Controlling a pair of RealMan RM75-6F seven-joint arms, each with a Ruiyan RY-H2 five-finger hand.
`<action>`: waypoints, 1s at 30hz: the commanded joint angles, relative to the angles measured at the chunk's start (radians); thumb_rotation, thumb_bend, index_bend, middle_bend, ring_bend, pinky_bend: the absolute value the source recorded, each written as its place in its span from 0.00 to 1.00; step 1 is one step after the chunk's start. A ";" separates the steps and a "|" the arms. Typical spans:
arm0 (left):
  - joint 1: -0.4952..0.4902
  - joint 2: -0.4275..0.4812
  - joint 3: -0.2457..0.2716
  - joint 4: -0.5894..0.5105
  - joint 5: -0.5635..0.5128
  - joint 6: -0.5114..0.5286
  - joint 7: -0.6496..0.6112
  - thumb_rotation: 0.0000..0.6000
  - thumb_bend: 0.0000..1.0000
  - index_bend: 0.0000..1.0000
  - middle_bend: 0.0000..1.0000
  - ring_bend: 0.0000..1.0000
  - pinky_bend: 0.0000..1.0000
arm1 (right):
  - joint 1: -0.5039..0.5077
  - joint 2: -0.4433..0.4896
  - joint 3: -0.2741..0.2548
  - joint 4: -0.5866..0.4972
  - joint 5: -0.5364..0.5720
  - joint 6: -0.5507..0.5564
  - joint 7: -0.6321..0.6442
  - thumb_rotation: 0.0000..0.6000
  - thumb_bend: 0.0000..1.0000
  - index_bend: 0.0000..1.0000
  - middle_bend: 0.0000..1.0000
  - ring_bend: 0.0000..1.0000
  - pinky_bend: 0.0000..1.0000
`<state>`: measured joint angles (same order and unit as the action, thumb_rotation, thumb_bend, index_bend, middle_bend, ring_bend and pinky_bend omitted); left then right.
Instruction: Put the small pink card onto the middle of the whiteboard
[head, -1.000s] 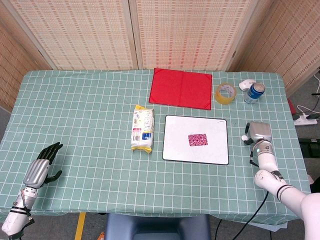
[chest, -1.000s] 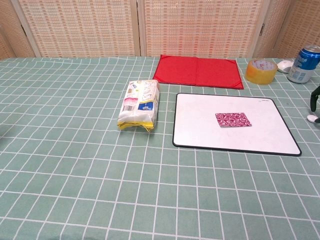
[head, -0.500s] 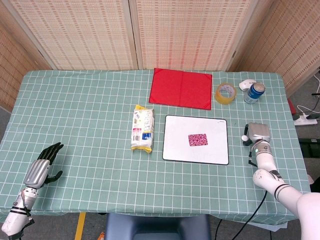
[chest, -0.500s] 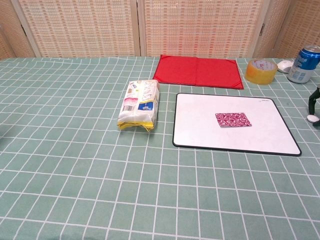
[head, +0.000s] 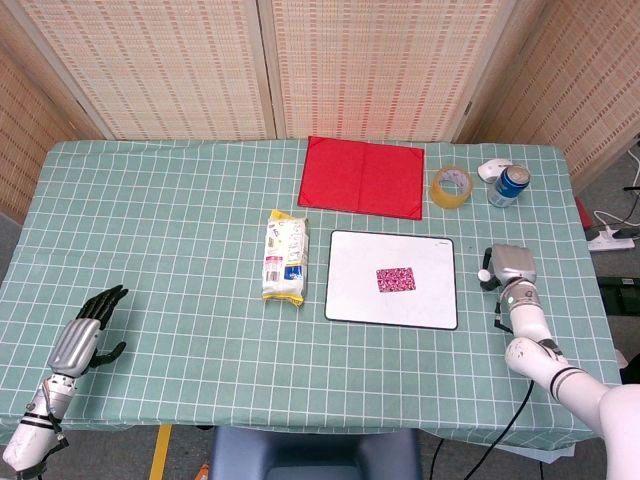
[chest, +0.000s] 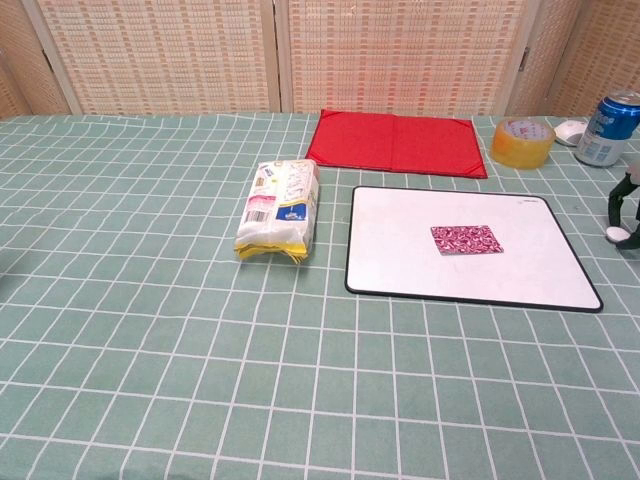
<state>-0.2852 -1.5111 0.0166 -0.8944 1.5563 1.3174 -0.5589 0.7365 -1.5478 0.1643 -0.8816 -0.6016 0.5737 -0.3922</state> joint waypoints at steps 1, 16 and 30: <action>-0.001 -0.001 0.000 0.001 0.001 0.001 0.002 1.00 0.28 0.00 0.00 0.00 0.08 | -0.007 0.063 0.030 -0.121 -0.077 0.058 0.050 1.00 0.26 0.54 0.97 0.99 1.00; 0.003 0.002 -0.004 0.002 -0.004 0.010 -0.010 1.00 0.28 0.00 0.00 0.00 0.08 | 0.108 0.045 0.009 -0.411 -0.013 0.191 -0.134 1.00 0.27 0.54 0.97 0.99 1.00; 0.003 0.003 -0.008 0.005 -0.006 0.011 -0.026 1.00 0.28 0.00 0.00 0.00 0.08 | 0.168 -0.042 -0.010 -0.363 0.068 0.211 -0.196 1.00 0.27 0.54 0.97 0.99 1.00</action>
<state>-0.2826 -1.5077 0.0087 -0.8890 1.5500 1.3289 -0.5846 0.9033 -1.5900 0.1543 -1.2443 -0.5341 0.7839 -0.5875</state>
